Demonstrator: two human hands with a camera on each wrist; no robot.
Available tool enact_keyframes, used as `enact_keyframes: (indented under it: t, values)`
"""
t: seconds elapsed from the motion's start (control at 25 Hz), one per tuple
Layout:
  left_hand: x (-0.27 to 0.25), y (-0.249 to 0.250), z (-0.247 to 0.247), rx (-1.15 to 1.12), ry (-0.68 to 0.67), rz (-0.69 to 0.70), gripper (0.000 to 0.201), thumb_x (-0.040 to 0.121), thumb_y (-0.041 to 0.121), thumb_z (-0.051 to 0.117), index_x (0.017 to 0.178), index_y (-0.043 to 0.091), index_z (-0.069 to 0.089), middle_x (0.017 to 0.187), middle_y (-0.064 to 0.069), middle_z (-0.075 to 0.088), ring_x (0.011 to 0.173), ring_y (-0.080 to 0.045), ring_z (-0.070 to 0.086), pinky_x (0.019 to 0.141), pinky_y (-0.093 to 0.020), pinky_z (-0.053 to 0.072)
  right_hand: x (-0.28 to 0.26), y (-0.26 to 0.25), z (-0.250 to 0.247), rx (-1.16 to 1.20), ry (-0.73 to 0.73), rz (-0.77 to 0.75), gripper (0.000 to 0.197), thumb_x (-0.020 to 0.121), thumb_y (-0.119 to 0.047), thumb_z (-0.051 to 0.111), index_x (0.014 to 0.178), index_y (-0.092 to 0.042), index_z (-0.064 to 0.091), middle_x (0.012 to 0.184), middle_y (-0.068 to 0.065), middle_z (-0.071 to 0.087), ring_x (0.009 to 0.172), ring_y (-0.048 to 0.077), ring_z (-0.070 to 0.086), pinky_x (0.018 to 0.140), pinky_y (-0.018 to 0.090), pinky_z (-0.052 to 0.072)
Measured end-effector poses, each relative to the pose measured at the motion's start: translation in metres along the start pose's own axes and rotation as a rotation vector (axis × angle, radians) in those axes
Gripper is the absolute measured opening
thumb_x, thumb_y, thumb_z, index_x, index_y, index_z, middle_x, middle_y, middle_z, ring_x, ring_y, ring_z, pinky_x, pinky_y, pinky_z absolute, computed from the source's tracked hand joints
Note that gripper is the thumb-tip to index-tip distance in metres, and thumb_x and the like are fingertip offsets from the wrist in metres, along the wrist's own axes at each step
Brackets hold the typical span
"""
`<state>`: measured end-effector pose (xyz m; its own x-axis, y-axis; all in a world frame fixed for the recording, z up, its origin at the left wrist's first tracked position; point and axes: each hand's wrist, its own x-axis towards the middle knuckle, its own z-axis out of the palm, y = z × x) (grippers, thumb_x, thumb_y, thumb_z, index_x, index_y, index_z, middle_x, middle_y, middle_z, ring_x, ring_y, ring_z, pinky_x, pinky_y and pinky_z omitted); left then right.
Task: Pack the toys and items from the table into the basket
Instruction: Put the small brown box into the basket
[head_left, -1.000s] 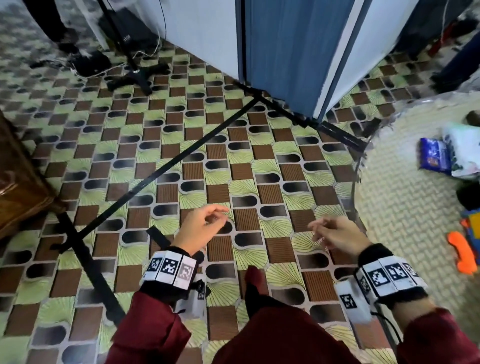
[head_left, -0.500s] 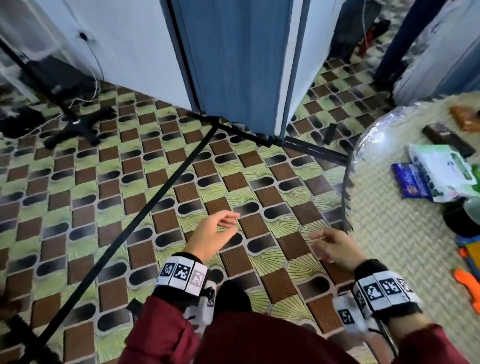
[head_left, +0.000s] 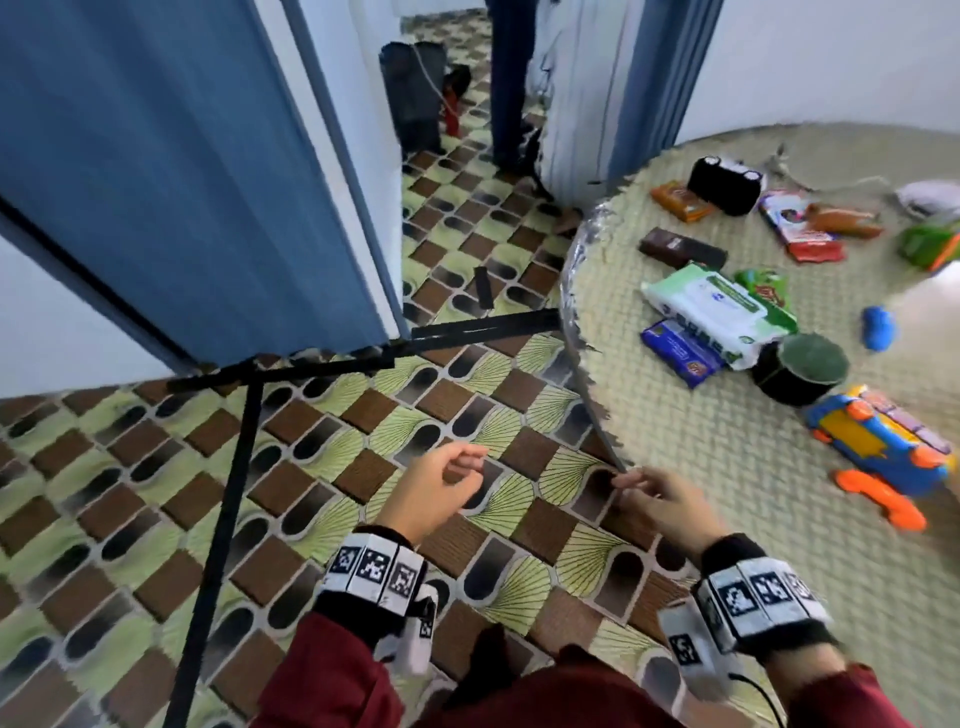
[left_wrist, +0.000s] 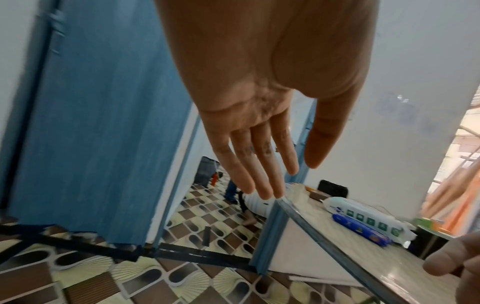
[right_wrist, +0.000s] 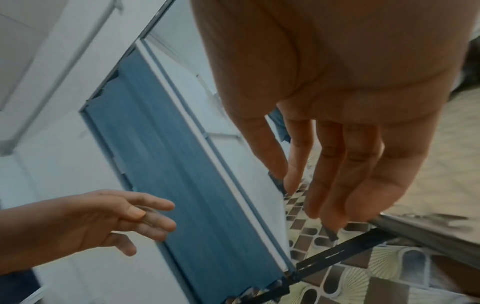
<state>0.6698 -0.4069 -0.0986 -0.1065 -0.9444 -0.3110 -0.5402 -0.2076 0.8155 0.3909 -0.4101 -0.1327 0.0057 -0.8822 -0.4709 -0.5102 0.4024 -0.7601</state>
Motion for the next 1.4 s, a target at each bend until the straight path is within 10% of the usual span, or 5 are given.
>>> enact_keyframes:
  t: [0.28,0.48,0.92,1.4]
  values:
    - [0.098,0.028,0.003,0.101,-0.236,0.135,0.029,0.091,0.014,0.059,0.117,0.027,0.061,0.119,0.009,0.062,0.113,-0.005,0.054,0.103,-0.031,0.042,0.011,0.01,-0.01,0.112,0.193,0.142,0.018,0.09,-0.002,0.051,0.088,-0.013,0.066,0.068,0.002,0.06,0.051,0.008,0.054,0.048,0.02,0.043]
    - [0.177,0.068,0.02,0.141,-0.312,0.252,0.029,0.091,0.013,0.059,0.12,0.019,0.062,0.119,0.006,0.061,0.113,-0.006,0.053,0.095,-0.018,0.037,0.047,0.002,-0.043,0.179,0.323,0.178,0.025,0.091,0.002,0.048,0.085,-0.015,0.065,0.074,0.008,0.065,0.05,0.005,0.057,0.05,0.017,0.045]
    - [0.331,0.118,0.055,0.229,-0.328,0.265,0.038,0.086,0.025,0.065,0.124,0.022,0.057,0.131,0.0,0.055,0.113,-0.02,0.056,0.1,-0.035,0.043,0.145,-0.043,-0.104,0.237,0.396,0.159,0.026,0.088,0.004,0.046,0.081,-0.014,0.063,0.071,0.012,0.065,0.043,0.001,0.052,0.046,0.013,0.04]
    - [0.521,0.149,0.099,0.689,-0.548,0.307,0.117,0.066,0.063,0.074,0.152,0.026,0.004,0.16,-0.003,-0.014,0.144,-0.024,-0.024,0.116,-0.041,-0.011,0.289,-0.112,-0.183,0.044,0.569,0.132,0.019,0.086,-0.002,0.053,0.088,-0.013,0.068,0.081,0.007,0.069,0.075,0.021,0.061,0.072,0.031,0.047]
